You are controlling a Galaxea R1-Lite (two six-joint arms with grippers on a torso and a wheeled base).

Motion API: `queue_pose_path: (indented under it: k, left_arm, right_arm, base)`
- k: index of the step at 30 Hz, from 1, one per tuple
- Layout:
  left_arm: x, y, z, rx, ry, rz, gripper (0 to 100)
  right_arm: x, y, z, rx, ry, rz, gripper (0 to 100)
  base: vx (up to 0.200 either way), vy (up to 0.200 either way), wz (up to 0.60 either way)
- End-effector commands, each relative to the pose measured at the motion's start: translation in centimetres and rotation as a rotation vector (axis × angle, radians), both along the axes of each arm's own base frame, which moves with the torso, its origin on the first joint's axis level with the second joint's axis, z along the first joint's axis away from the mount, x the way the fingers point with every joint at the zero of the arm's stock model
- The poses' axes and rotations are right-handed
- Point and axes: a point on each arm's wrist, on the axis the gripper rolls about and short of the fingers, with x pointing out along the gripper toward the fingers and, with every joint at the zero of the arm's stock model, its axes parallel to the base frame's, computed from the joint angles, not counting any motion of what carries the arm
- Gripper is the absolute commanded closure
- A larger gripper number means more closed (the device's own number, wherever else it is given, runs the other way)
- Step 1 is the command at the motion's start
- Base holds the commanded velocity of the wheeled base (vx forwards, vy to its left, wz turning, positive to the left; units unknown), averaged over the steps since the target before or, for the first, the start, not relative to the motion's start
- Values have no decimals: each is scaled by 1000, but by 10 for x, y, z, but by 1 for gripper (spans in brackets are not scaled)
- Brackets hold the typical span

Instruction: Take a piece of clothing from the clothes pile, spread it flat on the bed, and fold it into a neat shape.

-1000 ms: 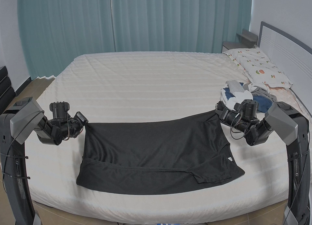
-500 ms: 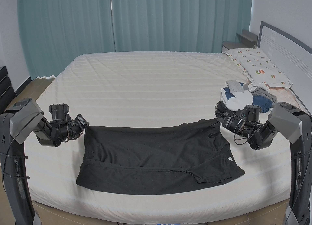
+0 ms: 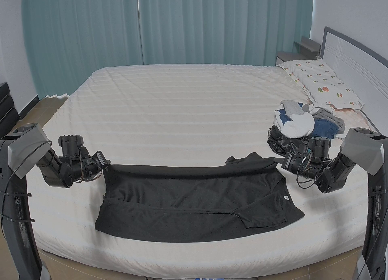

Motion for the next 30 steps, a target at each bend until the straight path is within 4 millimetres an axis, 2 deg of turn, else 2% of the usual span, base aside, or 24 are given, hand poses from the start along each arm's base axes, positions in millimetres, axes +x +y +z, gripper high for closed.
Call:
queue_pose_path:
  k: [1,5,9,11,19,30]
  left_arm:
    - [-12,1,-1,19,17,-42,100]
    - [-25,5,8,1,4,-114,100]
    - [-31,6,9,23,1,-141,100]
    - [-38,7,3,81,10,-184,100]
    - [-51,6,-13,186,45,-273,100]
    - [-64,9,-23,278,127,-381,100]
  right_arm:
    - [-16,-1,4,-26,7,29,100]
    - [-29,-1,2,-43,14,39,100]
    - [-40,-1,0,-67,34,52,100]
    - [-52,-2,-7,-108,60,73,100]
    - [-78,-5,-22,-180,100,110,100]
    - [-93,-5,-30,-217,125,135,100]
  base:
    - [0,0,0]
    - [0,0,0]
    - [0,0,0]
    - [0,0,0]
    - [0,0,0]
    - [0,0,0]
